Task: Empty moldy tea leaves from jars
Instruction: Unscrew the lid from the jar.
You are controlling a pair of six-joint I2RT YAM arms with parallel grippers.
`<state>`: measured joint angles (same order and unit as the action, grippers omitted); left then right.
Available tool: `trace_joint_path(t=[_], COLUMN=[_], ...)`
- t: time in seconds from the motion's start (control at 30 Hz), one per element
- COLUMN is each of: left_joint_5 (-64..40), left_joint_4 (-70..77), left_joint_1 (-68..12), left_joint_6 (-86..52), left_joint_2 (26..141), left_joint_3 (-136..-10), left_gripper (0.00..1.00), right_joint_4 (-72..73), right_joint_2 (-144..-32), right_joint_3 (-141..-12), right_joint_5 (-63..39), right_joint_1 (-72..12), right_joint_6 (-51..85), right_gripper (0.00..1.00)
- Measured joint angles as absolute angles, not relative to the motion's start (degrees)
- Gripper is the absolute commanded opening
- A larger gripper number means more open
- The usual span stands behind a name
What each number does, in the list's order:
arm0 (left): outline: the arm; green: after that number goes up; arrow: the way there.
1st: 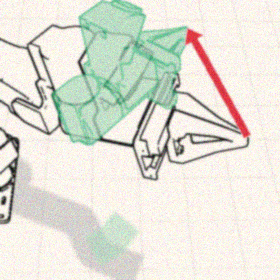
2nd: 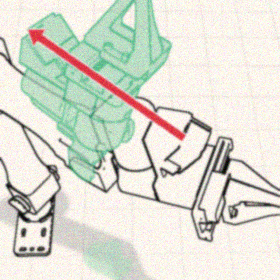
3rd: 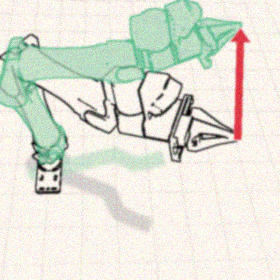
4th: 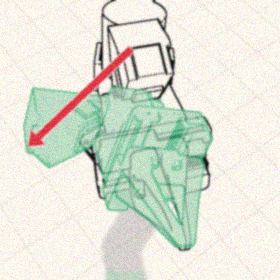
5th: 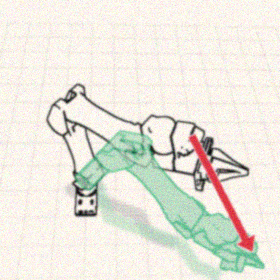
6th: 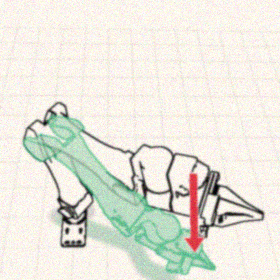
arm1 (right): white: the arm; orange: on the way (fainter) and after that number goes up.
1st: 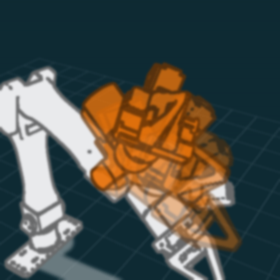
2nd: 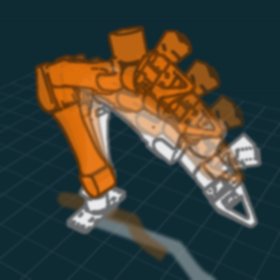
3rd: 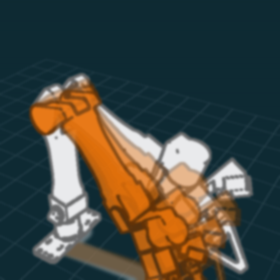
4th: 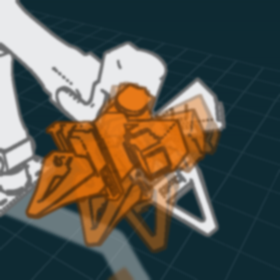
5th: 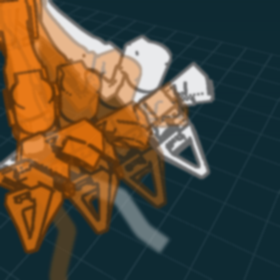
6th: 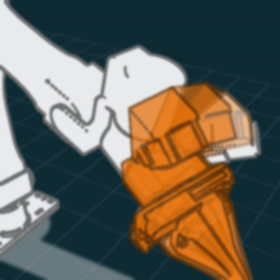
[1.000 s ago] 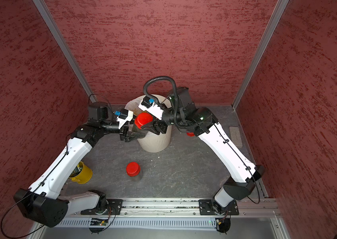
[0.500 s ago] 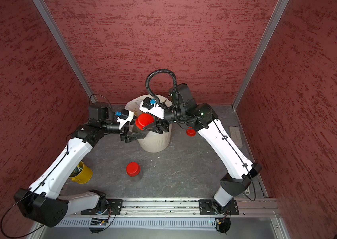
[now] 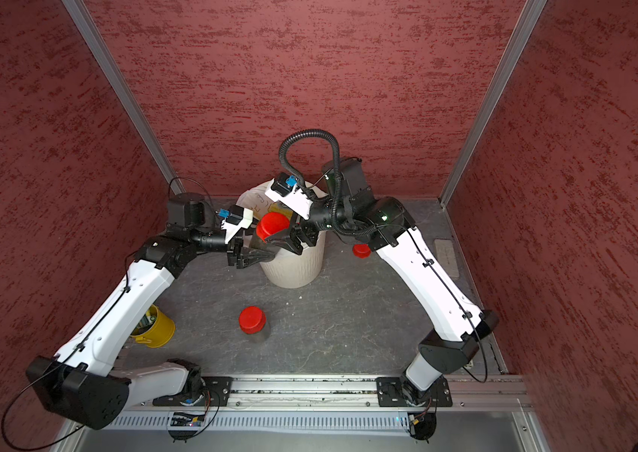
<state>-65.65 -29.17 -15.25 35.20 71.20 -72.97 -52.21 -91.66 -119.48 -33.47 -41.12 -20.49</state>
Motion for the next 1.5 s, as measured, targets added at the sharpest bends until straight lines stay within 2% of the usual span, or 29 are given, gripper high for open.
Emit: trace_joint_path(t=[0.37, 0.6, 0.83, 1.03, 1.13, 1.5], left_joint_5=[-65.5, -65.5, -65.5, -65.5, -65.1, -64.9], left_joint_4=[-29.2, -29.2, -29.1, -29.2, -29.2, -29.2], left_joint_1=[-15.2, -15.2, -15.2, -15.2, -15.2, -15.1], left_joint_6=[35.2, 35.2, 35.2, 35.1, 34.8, 34.8], left_joint_2=[71.2, 71.2, 71.2, 71.2, 71.2, 71.2], left_joint_3=[-73.0, -73.0, -73.0, -73.0, -73.0, -73.0], left_gripper=[0.69, 0.69, 0.69, 0.69, 0.69, 0.69], right_joint_4=[-49.5, -50.9, -52.3, -52.6, -52.5, -51.8], right_joint_2=[-89.4, -89.7, -90.8, -90.9, -90.9, -90.7], right_joint_3=[-118.3, -118.4, -118.5, -118.5, -118.5, -117.7], right_joint_5=[-17.6, -9.2, -5.0, -3.6, -3.7, -3.8], right_joint_1=[-46.9, -51.1, -52.1, -52.1, -52.1, -52.1], right_joint_6=[-3.7, 1.2, 3.7, 4.6, 4.8, 3.8], right_gripper=[0.96, 0.94, 0.91, 0.79, 0.68, 0.52])
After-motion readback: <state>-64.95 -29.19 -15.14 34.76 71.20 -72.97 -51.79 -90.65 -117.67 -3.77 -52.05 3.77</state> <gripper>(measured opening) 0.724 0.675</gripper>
